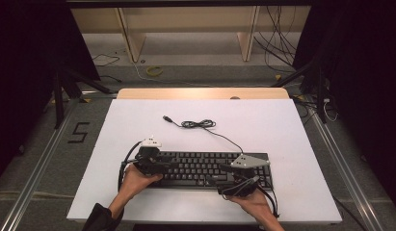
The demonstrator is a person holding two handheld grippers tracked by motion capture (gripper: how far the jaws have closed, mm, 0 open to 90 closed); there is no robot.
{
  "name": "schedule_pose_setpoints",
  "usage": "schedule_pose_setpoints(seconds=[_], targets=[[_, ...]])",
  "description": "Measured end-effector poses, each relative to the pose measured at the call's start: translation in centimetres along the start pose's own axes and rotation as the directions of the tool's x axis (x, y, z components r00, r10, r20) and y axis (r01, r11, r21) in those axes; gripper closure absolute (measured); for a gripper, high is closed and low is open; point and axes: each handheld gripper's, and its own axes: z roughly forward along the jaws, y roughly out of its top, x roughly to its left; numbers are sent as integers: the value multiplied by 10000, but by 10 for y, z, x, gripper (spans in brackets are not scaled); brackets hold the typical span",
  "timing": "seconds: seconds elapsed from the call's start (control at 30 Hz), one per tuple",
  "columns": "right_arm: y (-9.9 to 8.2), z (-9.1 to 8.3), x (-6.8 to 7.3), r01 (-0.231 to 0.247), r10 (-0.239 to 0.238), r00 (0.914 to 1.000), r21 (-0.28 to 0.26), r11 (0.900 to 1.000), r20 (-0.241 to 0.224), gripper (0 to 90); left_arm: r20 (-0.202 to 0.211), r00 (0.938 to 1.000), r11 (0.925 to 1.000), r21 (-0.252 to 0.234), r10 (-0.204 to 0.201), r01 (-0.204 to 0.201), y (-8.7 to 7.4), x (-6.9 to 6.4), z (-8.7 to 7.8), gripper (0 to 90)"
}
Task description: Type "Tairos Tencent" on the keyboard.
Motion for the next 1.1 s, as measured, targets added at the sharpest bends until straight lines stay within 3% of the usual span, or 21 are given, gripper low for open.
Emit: schedule_pose_setpoints(seconds=[0.2, 0.53, 0.9, 1.1], targets=[[0, -6, -3, -55, 57, 10000, -170, 9998, 81, 315, 294, 9996, 9993, -381, -4, 15, -1, -3, -7, 438], [-5, -18, -10, -173, 183, 9996, -396, 9991, 237, 317, 718, 9974, 9937, -1122, 98, -17, -7, -9, -21, 329], [-14, -32, -14, -57, 83, 9990, -604, 9982, 432, 319, 976, 9950, 9841, -1777, 200, -24, -20, -15, -36, 282], [-22, -43, -18, -37, 85, 9981, -771, 9970, 617, 320, 1034, 9944, 9818, -1899, 205, -5, -28, -17, -42, 272]])
